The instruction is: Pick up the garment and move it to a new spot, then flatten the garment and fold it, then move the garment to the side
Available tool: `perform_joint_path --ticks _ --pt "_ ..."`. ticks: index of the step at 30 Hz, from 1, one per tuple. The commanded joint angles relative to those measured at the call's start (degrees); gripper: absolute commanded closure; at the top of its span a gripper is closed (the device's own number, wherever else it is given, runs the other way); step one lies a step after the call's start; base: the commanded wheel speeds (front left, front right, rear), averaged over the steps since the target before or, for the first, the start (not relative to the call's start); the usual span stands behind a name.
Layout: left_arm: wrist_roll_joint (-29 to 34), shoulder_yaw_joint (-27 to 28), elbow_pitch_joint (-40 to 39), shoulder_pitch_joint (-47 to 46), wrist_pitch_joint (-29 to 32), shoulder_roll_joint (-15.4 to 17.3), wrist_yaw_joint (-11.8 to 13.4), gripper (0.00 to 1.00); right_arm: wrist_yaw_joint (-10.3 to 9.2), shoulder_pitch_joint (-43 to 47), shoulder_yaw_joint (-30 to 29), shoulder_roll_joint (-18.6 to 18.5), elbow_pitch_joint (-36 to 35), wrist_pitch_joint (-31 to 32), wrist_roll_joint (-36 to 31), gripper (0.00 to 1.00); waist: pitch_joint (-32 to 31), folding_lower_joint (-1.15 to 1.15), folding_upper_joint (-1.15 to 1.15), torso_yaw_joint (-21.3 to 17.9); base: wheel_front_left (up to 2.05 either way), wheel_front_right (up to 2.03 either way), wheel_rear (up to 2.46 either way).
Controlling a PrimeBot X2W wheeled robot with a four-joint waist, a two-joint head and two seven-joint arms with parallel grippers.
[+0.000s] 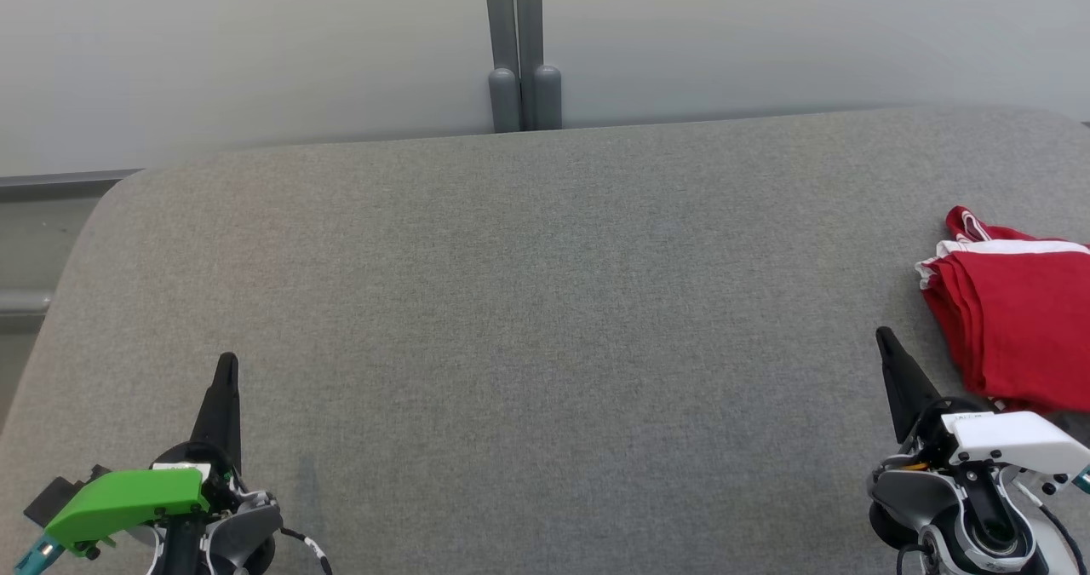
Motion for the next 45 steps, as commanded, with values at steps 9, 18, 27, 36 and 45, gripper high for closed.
perform_joint_path --ticks 9,18,27,36,45 --pt "-0.02 0.14 -0.12 -0.66 0.25 0.4 -0.33 1.0 0.03 0.58 -0.09 -0.23 -0.33 0.19 0.39 1.0 0.0 0.0 0.0 0.0 0.0 0.0 0.0" --pt "-0.02 0.14 -0.13 -0.66 0.25 0.4 -0.33 1.0 0.02 0.58 -0.08 -0.23 -0.33 0.19 0.39 1.0 0.0 0.0 0.0 0.0 0.0 0.0 0.0" --pt "-0.02 0.14 -0.13 -0.66 0.25 0.4 -0.33 1.0 0.03 0.58 -0.08 -0.23 -0.33 0.19 0.39 1.0 0.0 0.0 0.0 0.0 0.0 0.0 0.0" --pt "-0.02 0.14 -0.13 -0.66 0.25 0.4 -0.33 1.0 0.02 0.58 -0.08 -0.23 -0.33 0.18 0.39 1.0 0.0 0.0 0.0 0.0 0.0 0.0 0.0" --pt "-0.02 0.14 -0.13 -0.66 0.25 0.4 -0.33 1.0 0.03 0.57 -0.08 -0.23 -0.33 0.18 0.4 1.0 0.0 0.0 0.0 0.0 0.0 0.0 0.0"
